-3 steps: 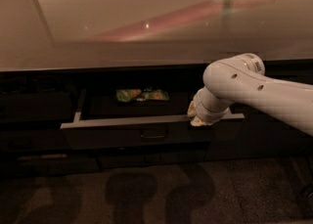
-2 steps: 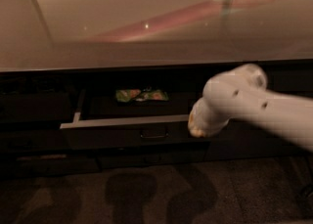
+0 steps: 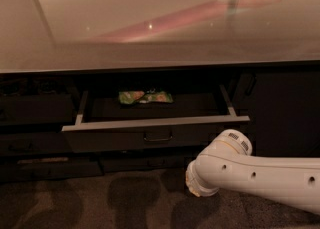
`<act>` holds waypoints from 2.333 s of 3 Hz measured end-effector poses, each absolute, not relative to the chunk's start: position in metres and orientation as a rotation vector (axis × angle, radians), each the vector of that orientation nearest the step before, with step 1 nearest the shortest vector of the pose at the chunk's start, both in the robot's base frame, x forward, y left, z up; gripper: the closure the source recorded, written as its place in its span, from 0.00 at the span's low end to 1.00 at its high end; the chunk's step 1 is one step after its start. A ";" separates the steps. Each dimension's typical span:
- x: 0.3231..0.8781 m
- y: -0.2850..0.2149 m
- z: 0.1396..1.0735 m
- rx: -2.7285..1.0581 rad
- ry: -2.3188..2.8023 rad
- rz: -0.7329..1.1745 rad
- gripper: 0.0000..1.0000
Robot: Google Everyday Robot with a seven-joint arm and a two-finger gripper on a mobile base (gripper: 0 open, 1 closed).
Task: Open top drawer
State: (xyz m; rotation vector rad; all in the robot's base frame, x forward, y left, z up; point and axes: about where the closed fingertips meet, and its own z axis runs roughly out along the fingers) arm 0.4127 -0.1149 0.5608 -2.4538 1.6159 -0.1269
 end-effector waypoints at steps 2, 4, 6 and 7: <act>0.410 -0.108 0.592 -2.441 1.610 -0.184 1.00; 0.407 -0.102 0.621 -2.429 1.601 -0.241 1.00; 0.457 -0.136 0.690 -2.316 1.737 -0.320 1.00; 0.488 -0.151 0.726 -2.256 1.785 -0.362 1.00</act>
Offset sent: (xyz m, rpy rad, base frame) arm -0.0084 0.0197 0.0862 -0.0325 -0.1050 -0.0148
